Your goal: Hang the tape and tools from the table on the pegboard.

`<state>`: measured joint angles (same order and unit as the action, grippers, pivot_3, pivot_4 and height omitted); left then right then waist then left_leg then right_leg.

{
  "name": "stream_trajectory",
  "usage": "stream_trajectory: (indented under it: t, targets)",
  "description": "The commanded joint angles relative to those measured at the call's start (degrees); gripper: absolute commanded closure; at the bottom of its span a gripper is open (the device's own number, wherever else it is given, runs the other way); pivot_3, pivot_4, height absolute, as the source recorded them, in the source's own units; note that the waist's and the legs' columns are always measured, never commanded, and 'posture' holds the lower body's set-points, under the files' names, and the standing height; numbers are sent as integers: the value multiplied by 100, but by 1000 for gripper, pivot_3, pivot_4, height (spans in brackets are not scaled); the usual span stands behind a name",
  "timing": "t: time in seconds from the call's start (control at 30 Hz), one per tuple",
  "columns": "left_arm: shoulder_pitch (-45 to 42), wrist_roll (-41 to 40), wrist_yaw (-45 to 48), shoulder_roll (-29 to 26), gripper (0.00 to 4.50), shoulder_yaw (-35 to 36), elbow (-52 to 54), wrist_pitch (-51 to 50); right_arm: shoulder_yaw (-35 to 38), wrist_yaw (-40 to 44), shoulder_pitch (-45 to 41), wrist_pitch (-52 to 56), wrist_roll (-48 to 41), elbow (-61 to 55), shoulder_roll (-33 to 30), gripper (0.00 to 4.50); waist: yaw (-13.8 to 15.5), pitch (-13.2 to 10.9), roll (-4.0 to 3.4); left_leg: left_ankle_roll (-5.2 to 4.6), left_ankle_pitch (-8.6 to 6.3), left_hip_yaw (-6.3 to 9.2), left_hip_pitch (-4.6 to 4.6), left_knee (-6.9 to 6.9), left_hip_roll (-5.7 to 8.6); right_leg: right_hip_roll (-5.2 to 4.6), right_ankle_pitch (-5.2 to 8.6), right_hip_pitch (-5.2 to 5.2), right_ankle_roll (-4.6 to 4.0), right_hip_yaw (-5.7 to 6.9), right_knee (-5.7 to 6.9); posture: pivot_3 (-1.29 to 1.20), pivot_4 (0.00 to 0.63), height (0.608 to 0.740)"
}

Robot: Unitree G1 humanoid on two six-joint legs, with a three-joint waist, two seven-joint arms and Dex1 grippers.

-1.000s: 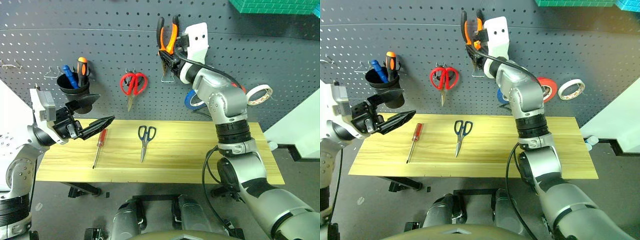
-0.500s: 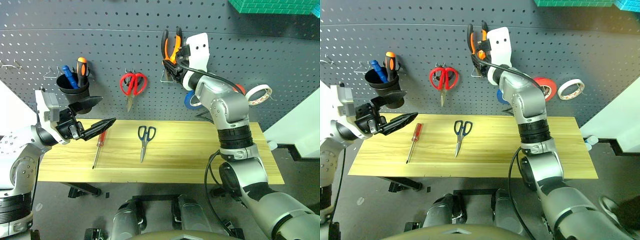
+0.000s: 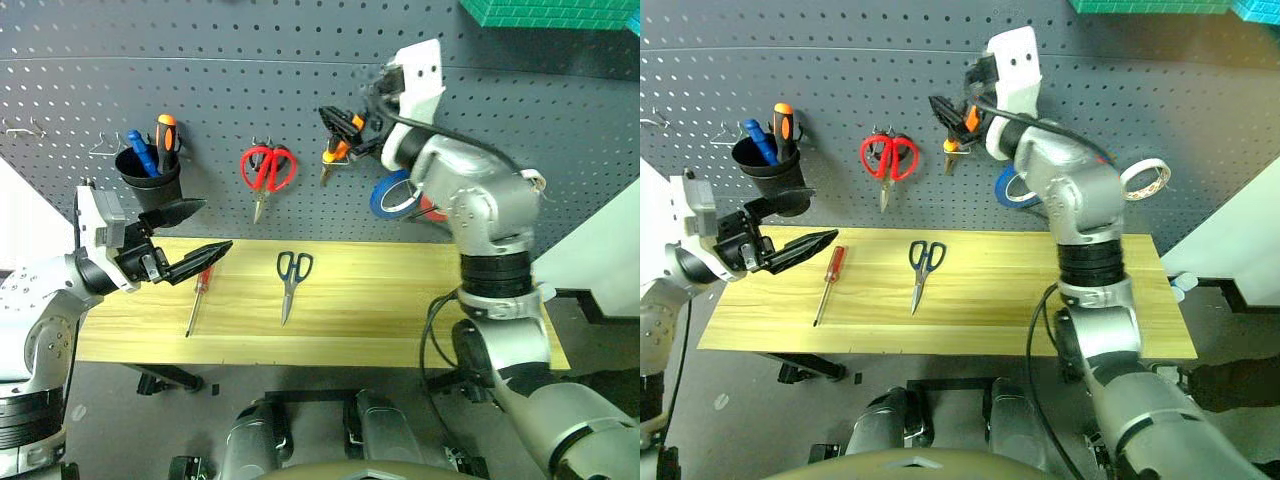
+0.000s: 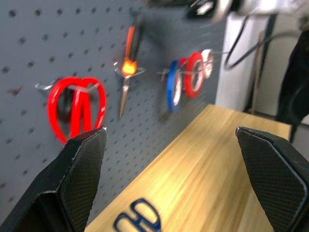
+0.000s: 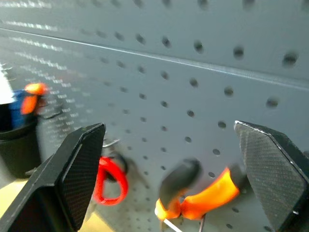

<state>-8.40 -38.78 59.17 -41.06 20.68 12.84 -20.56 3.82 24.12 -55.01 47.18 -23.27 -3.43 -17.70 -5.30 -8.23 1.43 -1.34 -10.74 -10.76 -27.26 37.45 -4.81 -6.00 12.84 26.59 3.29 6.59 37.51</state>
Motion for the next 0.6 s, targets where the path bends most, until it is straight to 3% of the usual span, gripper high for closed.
stream_trajectory:
  t: [0.03, 0.27, 0.6]
  targets:
    - [64, 252, -310, 156, 0, -126, 32, 178, 232, 1028, 137, 577, -832, -731, -721, 29, -2, 0, 0, -1, 0, 1, 2, 0, 0, 0, 0, -3, 0, 0, -1, -80, 92, 730]
    - [91, 940, -1003, 475, 0, -624, -9, 221, -163, 2513, 785, 1195, -1568, -1160, -1976, 29, -14, 0, 0, -34, -22, 10, 57, -19, -3, -1, 2, -44, -3, -9, -11, -84, 106, 730]
    - [-38, 2097, -2674, 1118, 0, -1583, -13, -464, -757, 3690, 1790, 568, -1377, -981, -2677, 29, 112, -1, -1, -36, -35, 7, 73, -21, -3, -10, 6, -58, -10, -11, -16, -72, 128, 730]
